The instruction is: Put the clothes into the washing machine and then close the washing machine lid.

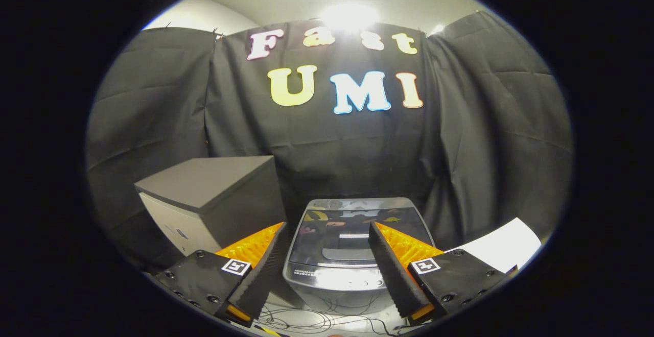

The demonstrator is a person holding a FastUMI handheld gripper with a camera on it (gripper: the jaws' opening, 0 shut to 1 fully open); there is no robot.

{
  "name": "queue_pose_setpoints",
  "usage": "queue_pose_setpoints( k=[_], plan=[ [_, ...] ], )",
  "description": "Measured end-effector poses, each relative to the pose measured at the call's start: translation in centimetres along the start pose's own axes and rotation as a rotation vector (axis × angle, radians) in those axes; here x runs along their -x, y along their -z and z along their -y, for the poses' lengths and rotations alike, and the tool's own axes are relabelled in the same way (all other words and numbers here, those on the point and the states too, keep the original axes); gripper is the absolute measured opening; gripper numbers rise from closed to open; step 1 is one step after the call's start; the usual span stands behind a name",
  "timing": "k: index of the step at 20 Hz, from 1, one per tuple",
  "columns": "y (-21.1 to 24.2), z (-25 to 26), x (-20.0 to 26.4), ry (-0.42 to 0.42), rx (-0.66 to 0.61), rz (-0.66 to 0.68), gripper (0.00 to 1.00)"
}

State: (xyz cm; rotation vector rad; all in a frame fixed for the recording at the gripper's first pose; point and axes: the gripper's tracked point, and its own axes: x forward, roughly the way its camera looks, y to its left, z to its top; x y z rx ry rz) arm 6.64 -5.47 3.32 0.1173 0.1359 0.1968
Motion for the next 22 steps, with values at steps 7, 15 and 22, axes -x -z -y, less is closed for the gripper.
queue_pose_setpoints(
  k=[7, 15, 22],
  plan=[
    [2.3, 1.5, 7.5, 0.071, 0.071, 0.094, 0.99],
    [8.6, 2.0, 11.9, 0.105, 0.055, 0.104, 1.0],
    [9.5, 3.3, 12.8, 0.141, 0.017, 0.084, 1.0]
  ],
)
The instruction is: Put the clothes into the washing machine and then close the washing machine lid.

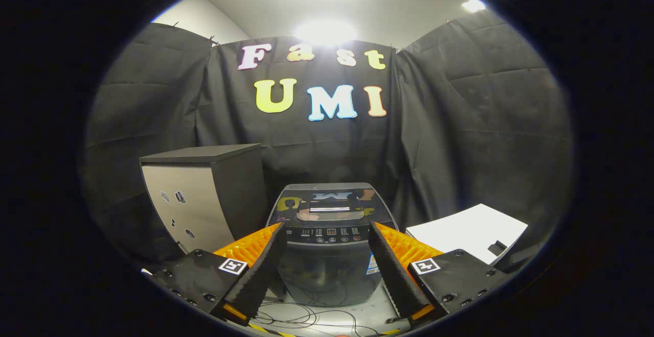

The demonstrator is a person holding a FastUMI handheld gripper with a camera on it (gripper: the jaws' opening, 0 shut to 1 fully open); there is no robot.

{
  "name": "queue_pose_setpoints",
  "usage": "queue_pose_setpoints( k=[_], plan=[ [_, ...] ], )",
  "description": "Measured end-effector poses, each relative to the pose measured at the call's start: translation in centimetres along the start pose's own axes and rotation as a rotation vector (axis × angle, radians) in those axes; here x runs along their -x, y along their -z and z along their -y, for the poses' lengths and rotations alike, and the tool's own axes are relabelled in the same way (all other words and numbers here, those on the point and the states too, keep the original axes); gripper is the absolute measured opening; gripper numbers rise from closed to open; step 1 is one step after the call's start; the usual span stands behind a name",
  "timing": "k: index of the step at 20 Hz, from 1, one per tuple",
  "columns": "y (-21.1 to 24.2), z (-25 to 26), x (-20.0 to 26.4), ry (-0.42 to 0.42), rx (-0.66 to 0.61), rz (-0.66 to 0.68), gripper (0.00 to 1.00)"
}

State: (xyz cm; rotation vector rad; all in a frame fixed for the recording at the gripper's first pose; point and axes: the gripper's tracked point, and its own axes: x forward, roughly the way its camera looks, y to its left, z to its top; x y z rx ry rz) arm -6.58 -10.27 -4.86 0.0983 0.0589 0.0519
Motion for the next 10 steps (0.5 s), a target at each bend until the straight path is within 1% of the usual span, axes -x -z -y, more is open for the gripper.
queue_pose_setpoints(
  k=[10],
  plan=[
    [-0.45, 0.87, -0.4, 0.007, 0.011, -0.003, 1.0]
  ],
)
